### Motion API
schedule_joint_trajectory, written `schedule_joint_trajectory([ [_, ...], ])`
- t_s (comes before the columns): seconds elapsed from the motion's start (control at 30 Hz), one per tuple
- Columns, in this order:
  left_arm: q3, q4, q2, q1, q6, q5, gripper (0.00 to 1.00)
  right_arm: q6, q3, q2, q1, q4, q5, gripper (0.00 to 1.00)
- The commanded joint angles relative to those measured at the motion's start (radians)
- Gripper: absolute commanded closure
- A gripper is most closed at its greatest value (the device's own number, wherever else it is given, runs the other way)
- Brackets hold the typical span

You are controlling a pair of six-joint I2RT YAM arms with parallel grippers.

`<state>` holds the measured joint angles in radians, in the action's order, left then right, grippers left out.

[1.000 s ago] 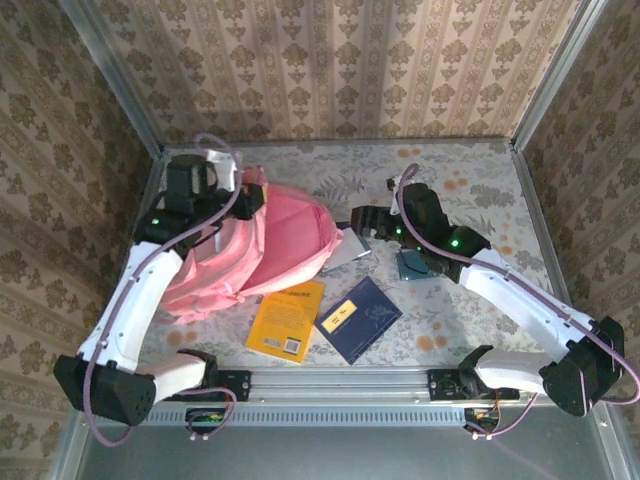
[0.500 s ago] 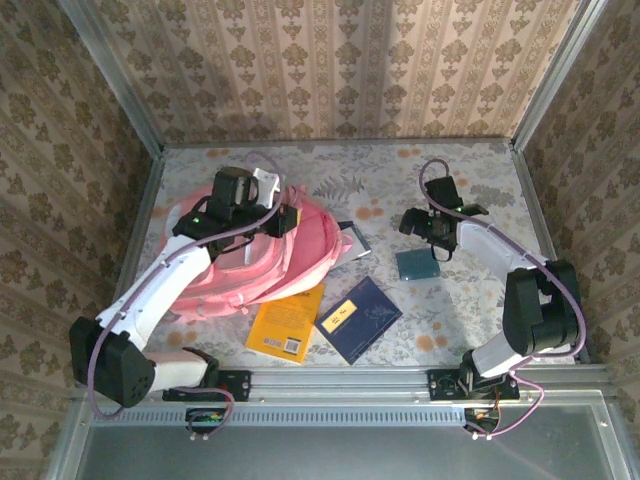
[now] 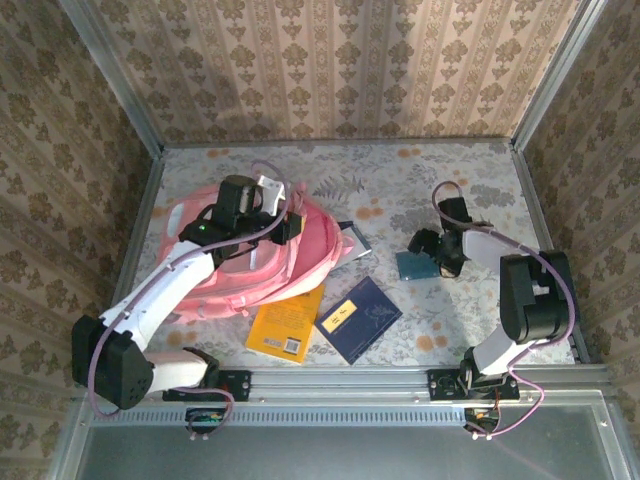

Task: Pack books, pencil case, and school supplies into a backpack

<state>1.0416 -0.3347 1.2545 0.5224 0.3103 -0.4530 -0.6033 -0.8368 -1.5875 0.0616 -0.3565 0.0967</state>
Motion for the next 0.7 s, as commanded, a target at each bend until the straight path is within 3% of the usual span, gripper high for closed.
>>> schedule_joint_trajectory([
  [0.0, 0.005, 0.062, -0.033, 0.007, -0.019, -0.05, 1.0, -0.031, 0.059, 0.063, 0.003, 0.038, 0.105, 0.1],
  [0.3, 0.007, 0.065, -0.03, 0.005, -0.023, -0.057, 1.0, -0.088, 0.182, 0.186, 0.083, 0.143, 0.224, 0.16],
  [0.4, 0.009, 0.069, -0.027, 0.001, -0.023, -0.067, 1.0, -0.081, 0.195, 0.24, 0.133, 0.138, 0.167, 0.19],
  [0.67, 0.008, 0.069, -0.02, -0.004, -0.023, -0.076, 1.0, -0.094, 0.215, 0.221, 0.126, 0.214, 0.113, 0.34],
])
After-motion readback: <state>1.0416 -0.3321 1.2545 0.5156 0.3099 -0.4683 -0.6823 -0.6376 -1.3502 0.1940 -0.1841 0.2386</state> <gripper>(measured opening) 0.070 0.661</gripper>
